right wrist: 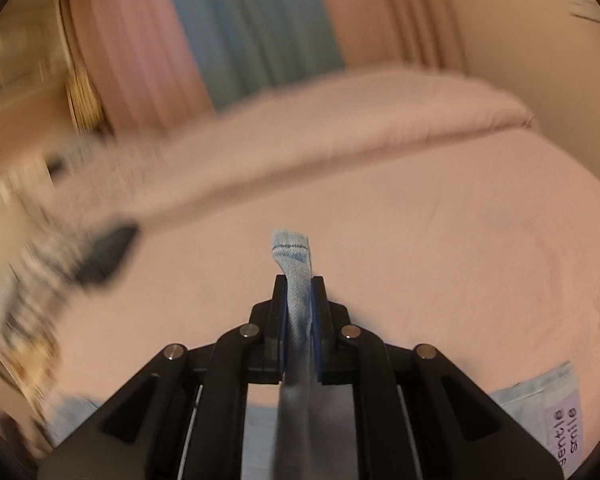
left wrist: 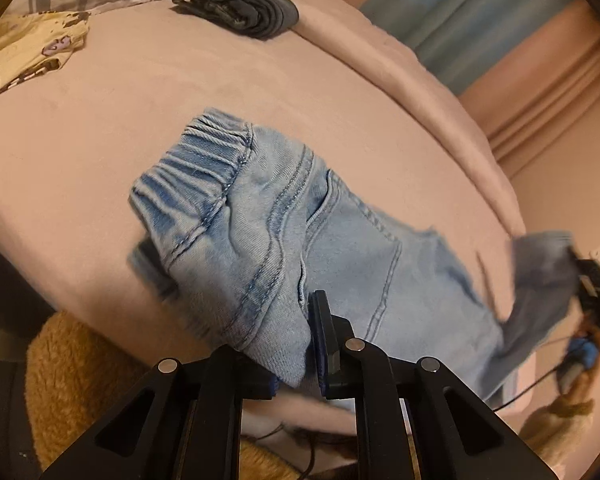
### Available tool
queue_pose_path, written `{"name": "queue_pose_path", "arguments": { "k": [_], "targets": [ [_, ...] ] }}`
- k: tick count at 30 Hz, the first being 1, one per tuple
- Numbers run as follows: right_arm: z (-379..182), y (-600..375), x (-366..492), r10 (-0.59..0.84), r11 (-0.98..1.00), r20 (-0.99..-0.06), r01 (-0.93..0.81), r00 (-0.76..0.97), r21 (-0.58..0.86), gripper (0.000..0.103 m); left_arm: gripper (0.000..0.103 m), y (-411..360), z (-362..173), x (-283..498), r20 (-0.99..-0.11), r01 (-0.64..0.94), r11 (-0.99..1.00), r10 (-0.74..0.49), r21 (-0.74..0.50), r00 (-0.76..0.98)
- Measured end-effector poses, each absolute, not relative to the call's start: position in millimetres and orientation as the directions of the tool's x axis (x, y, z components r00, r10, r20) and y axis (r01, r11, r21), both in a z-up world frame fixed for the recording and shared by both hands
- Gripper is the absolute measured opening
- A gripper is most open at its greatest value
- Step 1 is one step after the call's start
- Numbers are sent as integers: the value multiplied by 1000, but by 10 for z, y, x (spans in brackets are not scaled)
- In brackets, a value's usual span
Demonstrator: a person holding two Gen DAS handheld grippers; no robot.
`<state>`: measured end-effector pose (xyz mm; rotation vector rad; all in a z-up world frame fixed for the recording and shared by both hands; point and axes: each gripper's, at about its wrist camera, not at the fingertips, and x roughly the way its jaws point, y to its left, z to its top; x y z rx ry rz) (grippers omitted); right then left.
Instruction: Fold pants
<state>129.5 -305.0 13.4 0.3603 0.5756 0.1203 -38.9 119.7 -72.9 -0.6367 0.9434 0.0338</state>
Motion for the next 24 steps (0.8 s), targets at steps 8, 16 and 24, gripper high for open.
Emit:
{"name": "queue_pose_path", "arguments": {
  "k": [8, 16, 24],
  "targets": [
    [-504, -4214, -40, -130, 873, -583, 372, 802, 317, 7, 14, 1128, -782, -324, -802, -298, 854, -205, -426, 561],
    [-1402, -4670, -581, -62, 763, -738, 508, 672, 399, 9, 21, 1230, -787, -269, -805, -321, 827, -239, -462, 543],
    [-1106, -4371, -313, -160, 819, -784, 524, 599, 233, 40, 25, 1143, -736, -274, -830, -314, 872, -166, -375, 532]
  ]
}}
